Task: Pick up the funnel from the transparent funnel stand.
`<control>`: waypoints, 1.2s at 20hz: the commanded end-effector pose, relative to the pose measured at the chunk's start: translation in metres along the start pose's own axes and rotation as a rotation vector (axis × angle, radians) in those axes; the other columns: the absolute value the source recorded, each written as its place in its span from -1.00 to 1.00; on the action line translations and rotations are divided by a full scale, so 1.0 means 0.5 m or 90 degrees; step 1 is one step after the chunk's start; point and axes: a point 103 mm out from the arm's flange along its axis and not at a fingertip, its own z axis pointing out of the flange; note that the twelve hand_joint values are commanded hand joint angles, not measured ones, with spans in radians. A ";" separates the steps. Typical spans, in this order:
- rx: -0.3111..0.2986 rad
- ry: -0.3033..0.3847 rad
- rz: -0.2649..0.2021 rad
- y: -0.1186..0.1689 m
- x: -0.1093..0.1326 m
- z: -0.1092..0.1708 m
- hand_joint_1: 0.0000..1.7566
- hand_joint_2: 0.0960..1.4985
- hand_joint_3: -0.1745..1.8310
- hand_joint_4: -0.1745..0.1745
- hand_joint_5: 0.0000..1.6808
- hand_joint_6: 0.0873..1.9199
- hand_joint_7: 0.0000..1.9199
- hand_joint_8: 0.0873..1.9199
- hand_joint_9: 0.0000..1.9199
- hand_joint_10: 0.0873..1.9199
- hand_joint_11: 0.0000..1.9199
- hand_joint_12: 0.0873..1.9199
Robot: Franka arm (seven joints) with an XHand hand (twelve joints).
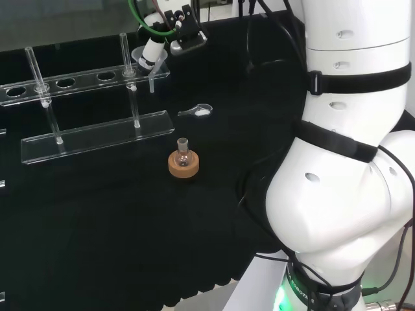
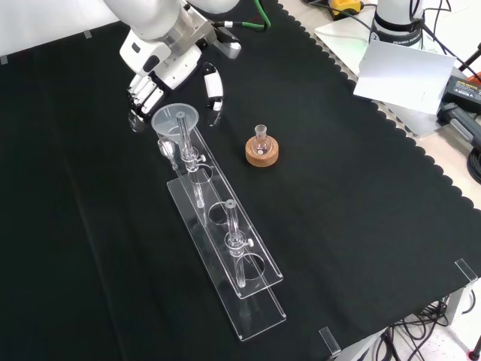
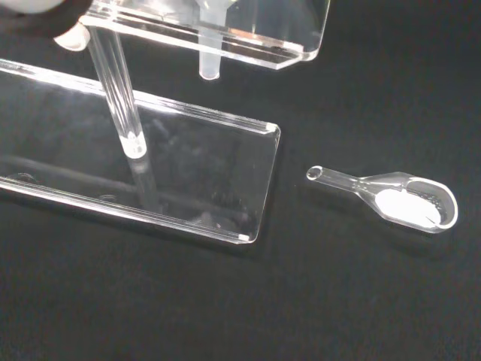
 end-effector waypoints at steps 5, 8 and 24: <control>0.007 -0.008 -0.001 0.007 0.012 0.007 -0.23 -0.32 -0.31 -0.11 -0.77 -1.00 -0.92 -0.34 -0.69 -0.19 -0.74 0.55; 0.011 -0.010 0.000 0.009 0.012 0.008 -0.23 -0.32 -0.31 -0.11 -0.75 -1.00 -0.91 -0.34 -0.68 -0.20 -0.73 0.54; -0.062 -0.056 0.038 0.015 0.013 0.000 -0.22 -0.14 -0.28 -0.26 -0.37 -1.00 -0.38 -0.32 -0.20 -0.46 -0.60 0.42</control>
